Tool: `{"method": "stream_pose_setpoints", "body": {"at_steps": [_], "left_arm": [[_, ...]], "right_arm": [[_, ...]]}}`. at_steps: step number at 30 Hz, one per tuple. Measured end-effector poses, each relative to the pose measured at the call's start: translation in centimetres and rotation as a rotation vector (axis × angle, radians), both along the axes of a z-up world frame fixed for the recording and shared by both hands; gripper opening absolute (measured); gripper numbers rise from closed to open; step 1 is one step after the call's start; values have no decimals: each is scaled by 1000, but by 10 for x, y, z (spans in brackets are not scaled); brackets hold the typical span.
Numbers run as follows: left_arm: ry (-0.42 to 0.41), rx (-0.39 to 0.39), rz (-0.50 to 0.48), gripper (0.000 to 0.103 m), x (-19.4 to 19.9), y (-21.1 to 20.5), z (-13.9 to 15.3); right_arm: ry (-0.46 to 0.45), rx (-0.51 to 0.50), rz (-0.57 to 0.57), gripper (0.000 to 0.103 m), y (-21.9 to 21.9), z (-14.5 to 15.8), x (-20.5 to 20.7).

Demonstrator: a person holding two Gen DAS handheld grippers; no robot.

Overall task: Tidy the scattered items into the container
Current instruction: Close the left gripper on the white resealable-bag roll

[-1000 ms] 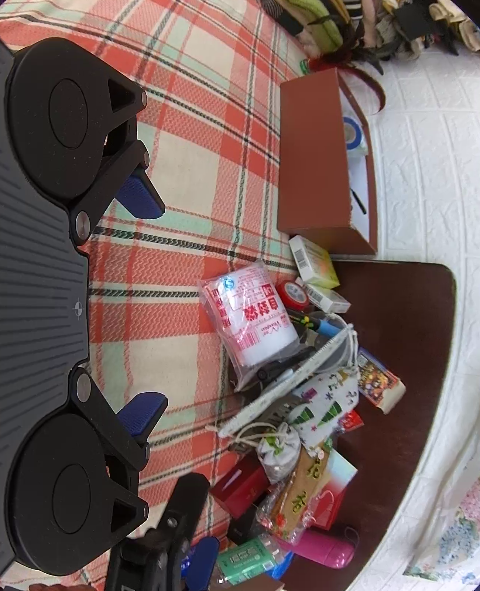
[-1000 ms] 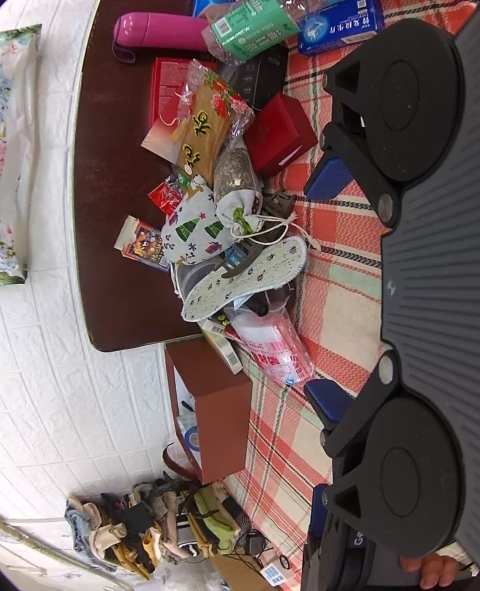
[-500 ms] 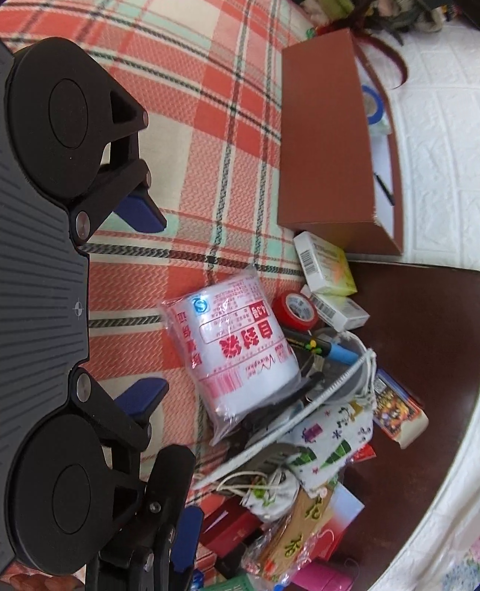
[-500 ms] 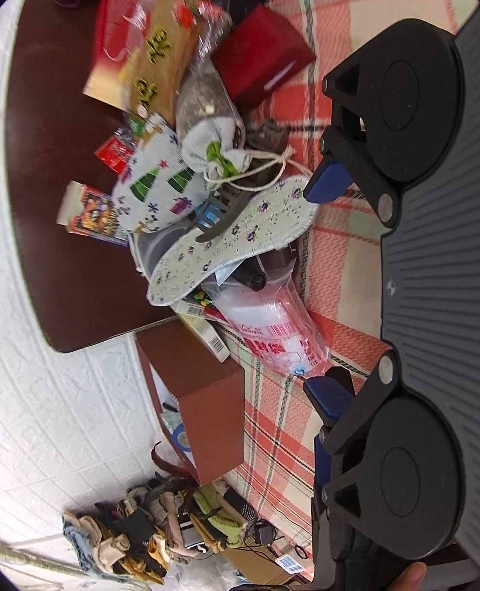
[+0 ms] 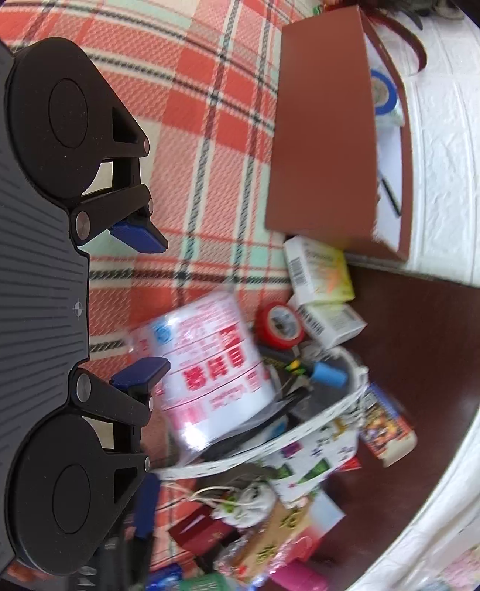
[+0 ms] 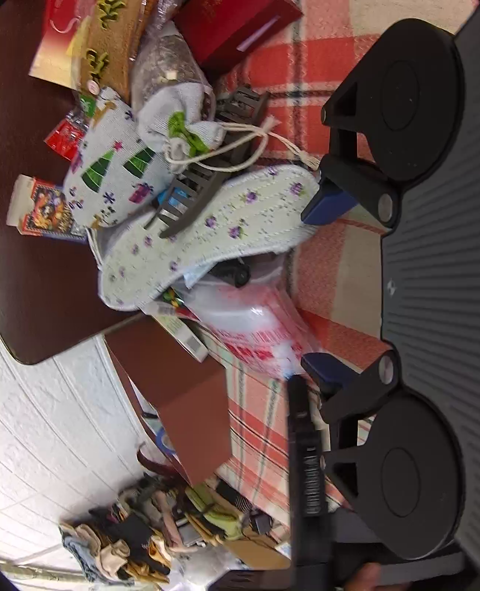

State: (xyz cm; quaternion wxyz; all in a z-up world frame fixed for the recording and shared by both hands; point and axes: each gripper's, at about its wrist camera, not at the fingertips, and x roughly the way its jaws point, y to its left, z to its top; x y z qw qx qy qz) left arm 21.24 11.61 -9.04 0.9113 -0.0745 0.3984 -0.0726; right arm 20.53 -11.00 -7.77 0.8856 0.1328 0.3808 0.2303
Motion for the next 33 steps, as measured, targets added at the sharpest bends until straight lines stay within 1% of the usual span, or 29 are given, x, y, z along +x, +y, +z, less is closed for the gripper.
{"method": "stream_pose_setpoints", "body": {"at_steps": [2, 4, 5, 9, 14, 16, 20, 21, 23, 24, 25, 26, 27, 29, 33], "left_arm": [[-2, -12, 0, 77, 7, 1, 2], [4, -33, -8, 77, 16, 1, 3], [12, -49, -18, 77, 22, 0, 3], [22, -71, -37, 78, 43, -4, 2], [15, -82, -47, 85, 67, -3, 5], [11, -86, -60, 85, 74, -3, 4], [2, -102, -91, 82, 80, -4, 2], [1, -115, -102, 81, 80, -4, 1], [-5, -151, -135, 67, 78, -2, 0], [-9, -170, -154, 63, 76, -1, 0], [-9, -181, -167, 57, 74, -1, 0], [-9, -179, -175, 53, 71, -1, 1], [-8, -171, -186, 51, 67, -3, 2], [-7, -156, -209, 44, 60, -7, 3], [-5, -125, -255, 43, 45, -15, 7]], "right_arm": [[26, 40, 19, 76, 1, -3, -1], [49, 74, 31, 76, 4, -7, -1], [54, 75, 33, 76, 6, -9, 0], [33, 37, 12, 76, 14, -11, 8], [6, 11, 13, 76, 26, -14, 18], [5, 16, 12, 76, 30, -16, 23], [-12, 15, 1, 75, 36, -19, 28], [-17, 12, -4, 73, 37, -19, 29], [-23, 4, -11, 62, 38, -20, 30], [-20, 11, -4, 59, 37, -20, 30], [-17, 19, 4, 51, 36, -20, 30], [-13, 28, 12, 45, 36, -20, 29], [-11, 32, 15, 43, 35, -19, 27], [-16, 30, 20, 35, 34, -16, 24], [-26, 31, 11, 28, 29, -11, 18]]}}
